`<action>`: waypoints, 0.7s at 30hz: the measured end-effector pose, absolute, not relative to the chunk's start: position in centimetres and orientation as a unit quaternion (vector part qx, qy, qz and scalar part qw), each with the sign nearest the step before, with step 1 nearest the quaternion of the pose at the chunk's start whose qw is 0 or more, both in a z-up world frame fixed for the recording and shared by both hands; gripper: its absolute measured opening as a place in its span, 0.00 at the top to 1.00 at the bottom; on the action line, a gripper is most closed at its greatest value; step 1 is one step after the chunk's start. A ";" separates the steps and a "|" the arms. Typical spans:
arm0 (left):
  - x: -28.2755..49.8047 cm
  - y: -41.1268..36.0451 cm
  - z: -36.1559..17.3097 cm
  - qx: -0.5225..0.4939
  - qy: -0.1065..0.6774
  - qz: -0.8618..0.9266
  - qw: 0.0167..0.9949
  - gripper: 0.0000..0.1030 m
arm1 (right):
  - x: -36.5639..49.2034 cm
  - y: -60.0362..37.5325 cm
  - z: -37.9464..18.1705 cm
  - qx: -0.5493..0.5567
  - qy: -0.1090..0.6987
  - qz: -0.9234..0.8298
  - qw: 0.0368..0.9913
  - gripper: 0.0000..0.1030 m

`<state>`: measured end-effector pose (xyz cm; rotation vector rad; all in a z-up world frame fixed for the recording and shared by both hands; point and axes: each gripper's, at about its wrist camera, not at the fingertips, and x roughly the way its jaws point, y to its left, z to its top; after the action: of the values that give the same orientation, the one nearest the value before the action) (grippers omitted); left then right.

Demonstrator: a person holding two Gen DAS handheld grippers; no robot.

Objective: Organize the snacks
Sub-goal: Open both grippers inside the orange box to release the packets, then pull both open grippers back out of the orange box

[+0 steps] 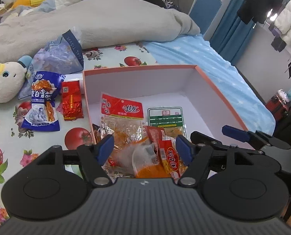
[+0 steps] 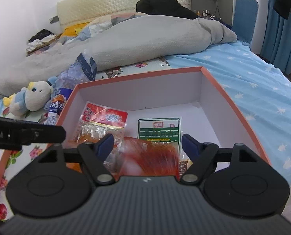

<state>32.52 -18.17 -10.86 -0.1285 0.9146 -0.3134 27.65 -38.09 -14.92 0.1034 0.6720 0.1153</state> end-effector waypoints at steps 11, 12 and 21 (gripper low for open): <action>30.8 -15.7 -7.2 -0.063 0.390 -0.139 0.908 0.28 | 25.8 -38.2 -11.1 0.082 0.272 0.057 0.957 0.25; 30.6 -15.4 -6.7 -0.065 0.384 -0.139 0.911 0.28 | 25.6 -38.0 -10.5 0.082 0.265 0.058 0.959 0.25; 27.5 -12.2 -3.8 -0.057 0.336 -0.114 0.933 0.28 | 23.1 -35.2 -7.2 0.083 0.211 0.098 0.969 0.25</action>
<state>27.47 -12.24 -3.75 -0.1170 0.6869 -0.2335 23.12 -35.22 -7.18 0.1685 0.4263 0.1984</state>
